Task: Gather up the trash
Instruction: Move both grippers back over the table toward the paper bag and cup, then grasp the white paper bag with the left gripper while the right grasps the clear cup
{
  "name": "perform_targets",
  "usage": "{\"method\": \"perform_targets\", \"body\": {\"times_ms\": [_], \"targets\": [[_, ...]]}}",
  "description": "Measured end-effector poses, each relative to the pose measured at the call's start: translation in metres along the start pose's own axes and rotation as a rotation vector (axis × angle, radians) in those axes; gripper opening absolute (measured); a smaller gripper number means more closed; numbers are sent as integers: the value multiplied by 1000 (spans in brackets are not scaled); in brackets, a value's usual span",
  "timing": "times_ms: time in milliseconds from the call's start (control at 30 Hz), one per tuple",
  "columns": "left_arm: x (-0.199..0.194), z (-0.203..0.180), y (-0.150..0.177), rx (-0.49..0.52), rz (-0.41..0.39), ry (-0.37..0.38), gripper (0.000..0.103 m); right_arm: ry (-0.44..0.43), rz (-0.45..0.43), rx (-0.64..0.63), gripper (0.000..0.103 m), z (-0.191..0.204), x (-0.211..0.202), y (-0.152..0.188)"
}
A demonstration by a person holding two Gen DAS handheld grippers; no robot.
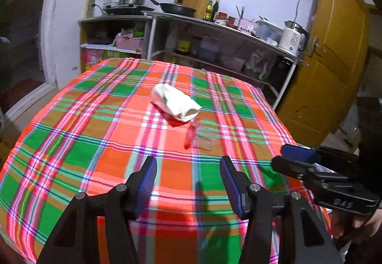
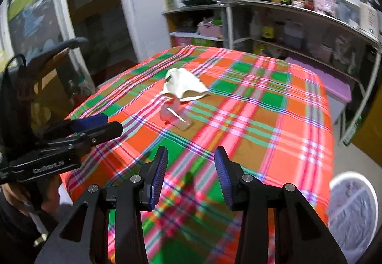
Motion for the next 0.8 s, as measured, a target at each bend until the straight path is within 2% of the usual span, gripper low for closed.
{"method": "perform_targets", "body": {"times_ms": [400, 800], "targets": [[-2, 34, -12, -32, -20, -27, 54, -19, 49, -146, 43, 25, 68, -25], [0, 53, -22, -57, -36, -30, 54, -87, 100, -209, 44, 43, 103, -34]]}}
Point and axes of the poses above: each gripper's, at about its wrist camera, not at the fingertips, and x roughly the way its jaws point, z to its left, y to its underside, the point moved 8 cm from there along x, roughly the way its jaws point, and after that the axes turned 14 degrees about y, right-handed, at the moved point
